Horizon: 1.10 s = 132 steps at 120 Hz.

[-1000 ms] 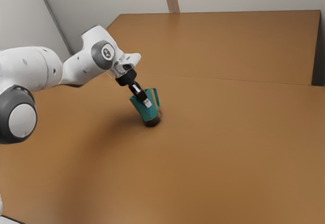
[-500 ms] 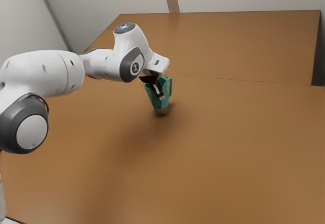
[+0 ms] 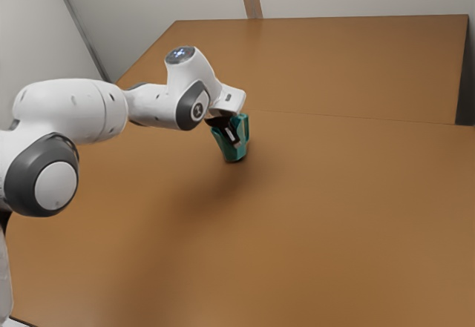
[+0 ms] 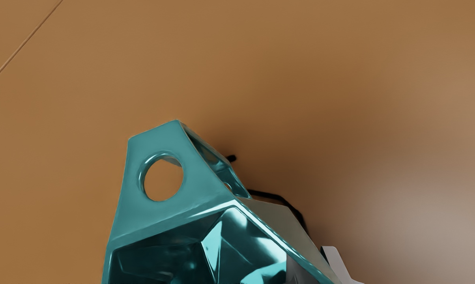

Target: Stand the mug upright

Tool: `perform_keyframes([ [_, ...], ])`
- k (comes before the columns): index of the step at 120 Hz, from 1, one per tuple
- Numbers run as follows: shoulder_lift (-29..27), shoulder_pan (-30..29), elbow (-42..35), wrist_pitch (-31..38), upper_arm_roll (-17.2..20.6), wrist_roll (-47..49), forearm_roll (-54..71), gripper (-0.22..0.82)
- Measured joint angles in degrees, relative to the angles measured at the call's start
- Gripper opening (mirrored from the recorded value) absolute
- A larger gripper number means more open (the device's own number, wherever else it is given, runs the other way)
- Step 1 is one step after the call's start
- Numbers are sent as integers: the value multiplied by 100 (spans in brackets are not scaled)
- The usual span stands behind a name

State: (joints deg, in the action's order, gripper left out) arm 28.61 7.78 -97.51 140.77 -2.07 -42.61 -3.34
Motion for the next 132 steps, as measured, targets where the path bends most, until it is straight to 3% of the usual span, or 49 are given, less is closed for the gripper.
perform_keyframes([
  [24, 52, -12, -2, 43, 20, 101, -11, -18],
  [53, 4, 59, -17, 12, -25, 90, -39, 31],
  [73, -209, 120, -38, -26, -38, 70, 13, 47],
  [84, -592, 149, -124, -166, -67, 78, 14, 52],
  [116, -2102, 432, -137, -1901, -823, 773, 325, 58],
  [132, -2562, 465, 317, -2990, -932, 1183, 691, 59],
])
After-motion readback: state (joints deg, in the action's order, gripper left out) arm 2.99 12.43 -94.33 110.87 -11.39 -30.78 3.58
